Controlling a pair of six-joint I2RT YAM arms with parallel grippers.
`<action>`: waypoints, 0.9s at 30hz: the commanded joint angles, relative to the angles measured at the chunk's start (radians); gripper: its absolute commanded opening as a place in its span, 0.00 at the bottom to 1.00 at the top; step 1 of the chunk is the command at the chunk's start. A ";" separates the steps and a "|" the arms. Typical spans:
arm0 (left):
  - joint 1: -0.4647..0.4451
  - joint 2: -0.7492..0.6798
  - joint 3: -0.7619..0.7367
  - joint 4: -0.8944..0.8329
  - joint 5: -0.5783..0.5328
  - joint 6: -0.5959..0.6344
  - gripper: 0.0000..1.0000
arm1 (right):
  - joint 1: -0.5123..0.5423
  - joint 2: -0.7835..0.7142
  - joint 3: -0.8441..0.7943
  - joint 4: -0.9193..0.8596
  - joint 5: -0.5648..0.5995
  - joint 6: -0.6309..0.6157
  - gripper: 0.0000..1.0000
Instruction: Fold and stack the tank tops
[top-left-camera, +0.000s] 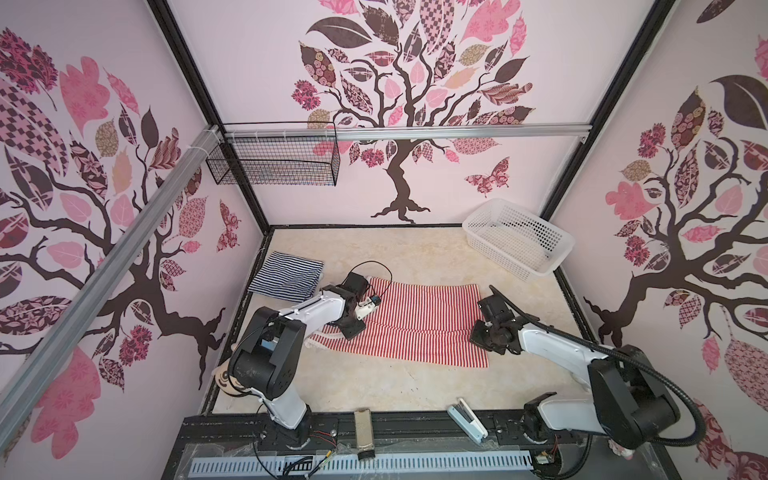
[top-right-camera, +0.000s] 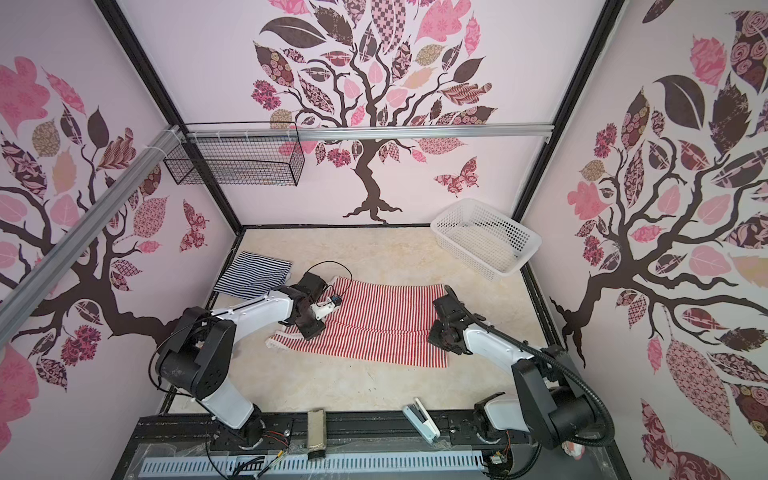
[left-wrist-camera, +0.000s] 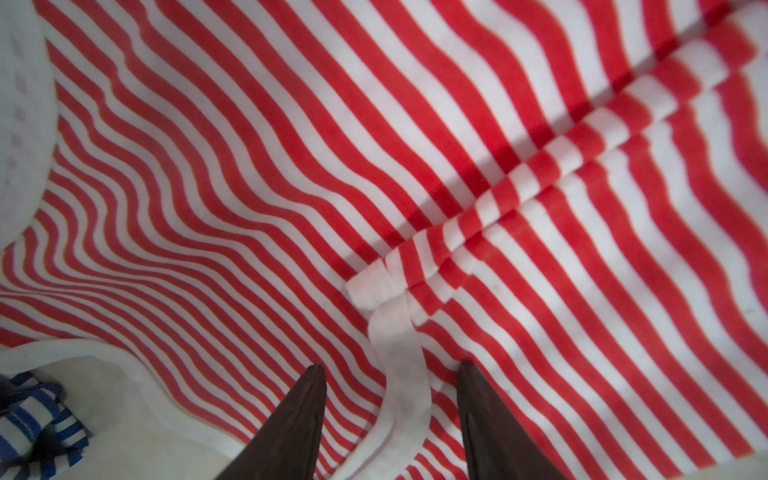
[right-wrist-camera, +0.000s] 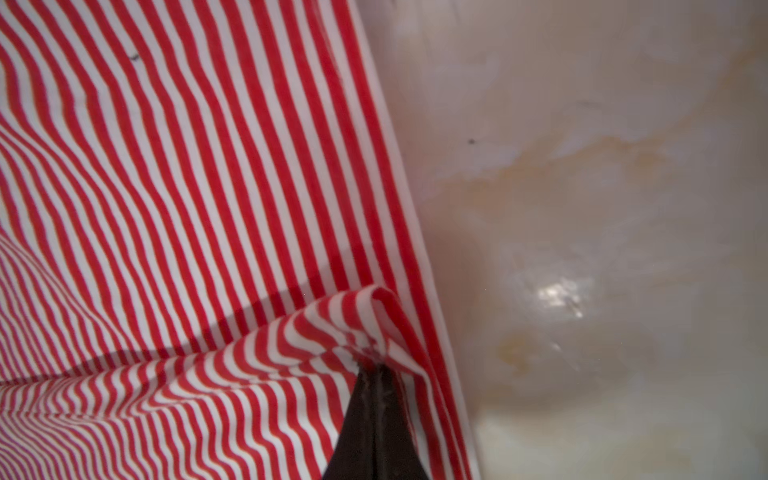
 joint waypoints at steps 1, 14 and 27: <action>0.000 -0.026 -0.076 -0.044 0.026 0.021 0.54 | -0.005 -0.077 -0.026 -0.121 0.022 -0.001 0.06; 0.022 -0.127 0.087 0.030 -0.010 -0.086 0.61 | -0.008 -0.143 0.153 -0.157 0.042 -0.055 0.50; 0.196 0.366 0.666 -0.190 0.317 -0.238 0.68 | -0.218 0.483 0.583 -0.034 -0.076 -0.236 0.65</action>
